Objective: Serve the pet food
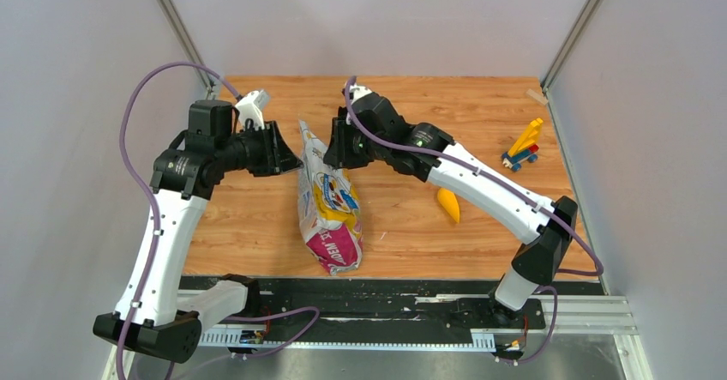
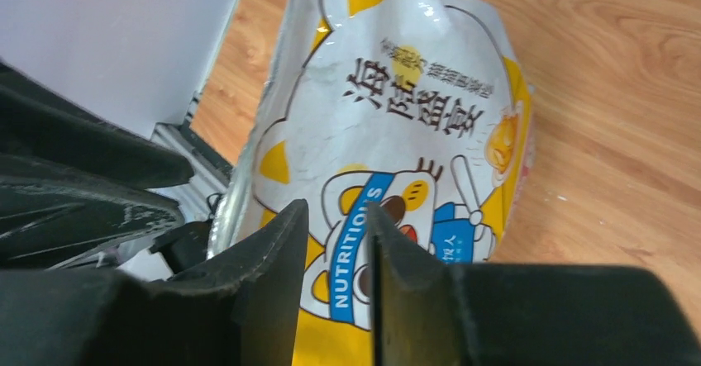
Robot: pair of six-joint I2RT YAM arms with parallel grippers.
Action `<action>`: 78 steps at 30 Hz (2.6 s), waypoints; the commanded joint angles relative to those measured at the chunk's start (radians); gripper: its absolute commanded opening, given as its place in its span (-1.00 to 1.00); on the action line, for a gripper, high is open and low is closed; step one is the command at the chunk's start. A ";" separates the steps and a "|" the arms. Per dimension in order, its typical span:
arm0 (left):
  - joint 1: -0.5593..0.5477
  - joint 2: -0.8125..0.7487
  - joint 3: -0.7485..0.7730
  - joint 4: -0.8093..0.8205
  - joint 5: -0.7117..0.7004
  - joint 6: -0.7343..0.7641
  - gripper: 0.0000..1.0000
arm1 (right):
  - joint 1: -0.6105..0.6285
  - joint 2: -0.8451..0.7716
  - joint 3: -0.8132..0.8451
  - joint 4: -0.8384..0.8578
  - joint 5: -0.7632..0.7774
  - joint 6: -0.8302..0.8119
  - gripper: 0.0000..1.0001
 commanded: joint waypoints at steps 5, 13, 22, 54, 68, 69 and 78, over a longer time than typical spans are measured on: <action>-0.002 -0.029 -0.071 0.120 0.113 -0.075 -0.19 | 0.005 -0.082 -0.019 0.143 -0.214 0.069 -0.26; -0.002 0.012 -0.087 0.124 0.085 -0.075 -0.40 | 0.004 -0.067 -0.053 0.190 -0.286 0.093 -0.52; -0.002 0.023 -0.079 0.094 0.070 -0.047 -0.37 | 0.009 -0.004 -0.018 0.134 -0.306 0.081 -0.39; -0.002 0.026 -0.014 -0.045 -0.029 0.092 -1.00 | 0.119 0.156 0.336 -0.290 0.347 -0.083 -1.00; -0.001 0.037 0.082 -0.126 -0.163 0.143 -1.00 | 0.126 0.140 0.390 -0.319 0.434 -0.142 -1.00; -0.003 0.039 0.081 -0.121 -0.138 0.139 -1.00 | 0.126 0.131 0.381 -0.290 0.382 -0.148 -0.85; -0.002 0.086 -0.023 -0.021 -0.040 0.089 -0.54 | 0.126 0.126 0.328 -0.182 0.085 -0.048 -0.21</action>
